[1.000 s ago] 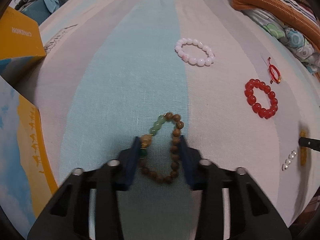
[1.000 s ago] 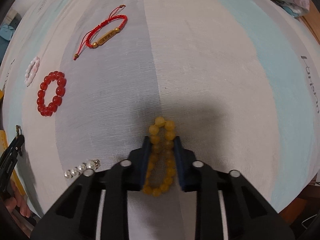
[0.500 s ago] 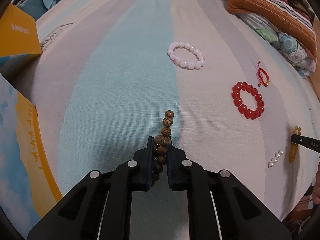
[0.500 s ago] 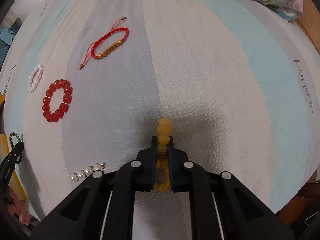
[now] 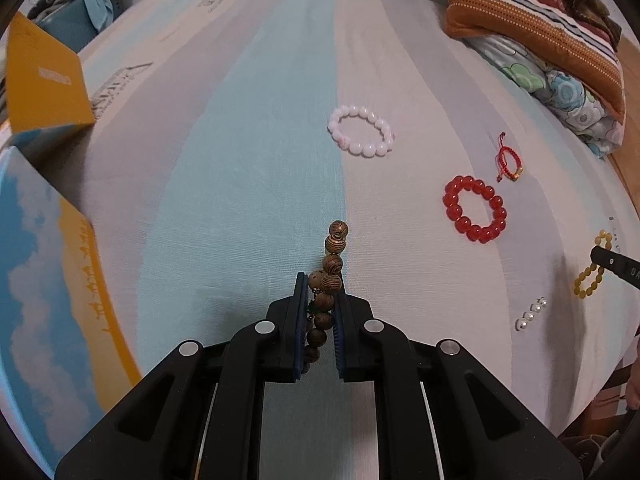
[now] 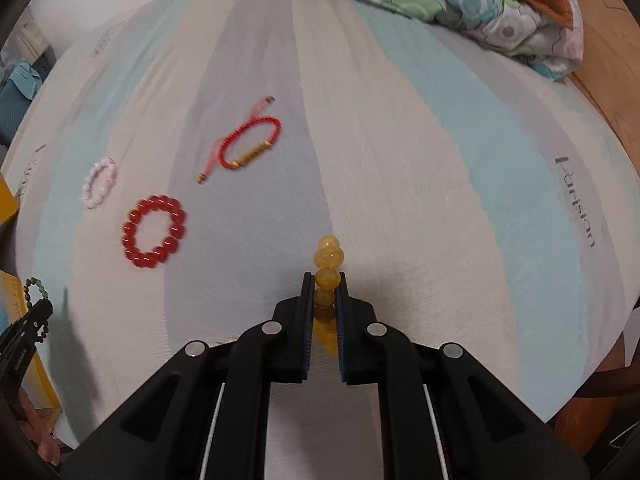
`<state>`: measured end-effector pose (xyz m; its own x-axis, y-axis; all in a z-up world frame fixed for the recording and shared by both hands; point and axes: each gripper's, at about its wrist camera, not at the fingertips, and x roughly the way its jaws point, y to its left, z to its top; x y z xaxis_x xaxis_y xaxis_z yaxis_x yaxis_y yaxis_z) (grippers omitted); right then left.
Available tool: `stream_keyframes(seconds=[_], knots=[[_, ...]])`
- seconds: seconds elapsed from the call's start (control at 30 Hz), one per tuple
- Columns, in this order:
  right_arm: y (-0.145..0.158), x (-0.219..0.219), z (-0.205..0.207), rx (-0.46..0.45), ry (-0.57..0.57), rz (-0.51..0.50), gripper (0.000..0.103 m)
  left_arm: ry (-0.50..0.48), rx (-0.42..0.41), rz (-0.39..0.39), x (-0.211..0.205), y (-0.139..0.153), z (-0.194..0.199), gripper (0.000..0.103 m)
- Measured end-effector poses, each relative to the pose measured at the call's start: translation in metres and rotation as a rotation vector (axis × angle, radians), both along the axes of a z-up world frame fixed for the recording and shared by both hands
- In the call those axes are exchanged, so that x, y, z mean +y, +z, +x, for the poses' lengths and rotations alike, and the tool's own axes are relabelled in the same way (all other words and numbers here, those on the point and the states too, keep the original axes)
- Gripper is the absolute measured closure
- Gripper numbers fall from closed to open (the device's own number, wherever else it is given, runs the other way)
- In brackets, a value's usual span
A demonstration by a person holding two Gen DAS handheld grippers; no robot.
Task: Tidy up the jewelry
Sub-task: 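Carry both held bracelets over the white cardboard box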
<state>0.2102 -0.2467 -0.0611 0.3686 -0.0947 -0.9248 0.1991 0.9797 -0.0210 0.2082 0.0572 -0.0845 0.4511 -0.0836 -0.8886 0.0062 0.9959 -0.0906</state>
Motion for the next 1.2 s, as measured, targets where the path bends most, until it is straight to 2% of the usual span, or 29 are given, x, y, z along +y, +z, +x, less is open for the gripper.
stream_keyframes(seconds=[0.1,0.3,0.87,1.2], knots=[[0.015,0.013,0.0,-0.024,0.019,0.006,0.094,0.02,-0.036,0.007,0.002,0.013,-0.009,0.093],[0.042,0.041,0.003,-0.082,0.072,-0.012,0.094,0.056,-0.05,0.015,0.008,0.036,-0.022,0.093],[0.071,0.124,-0.002,-0.142,0.233,0.028,0.094,0.167,-0.136,0.027,0.055,0.099,-0.066,0.093],[0.085,0.194,-0.018,-0.172,0.363,0.019,0.094,0.262,-0.145,0.057,0.105,0.113,-0.094,0.093]])
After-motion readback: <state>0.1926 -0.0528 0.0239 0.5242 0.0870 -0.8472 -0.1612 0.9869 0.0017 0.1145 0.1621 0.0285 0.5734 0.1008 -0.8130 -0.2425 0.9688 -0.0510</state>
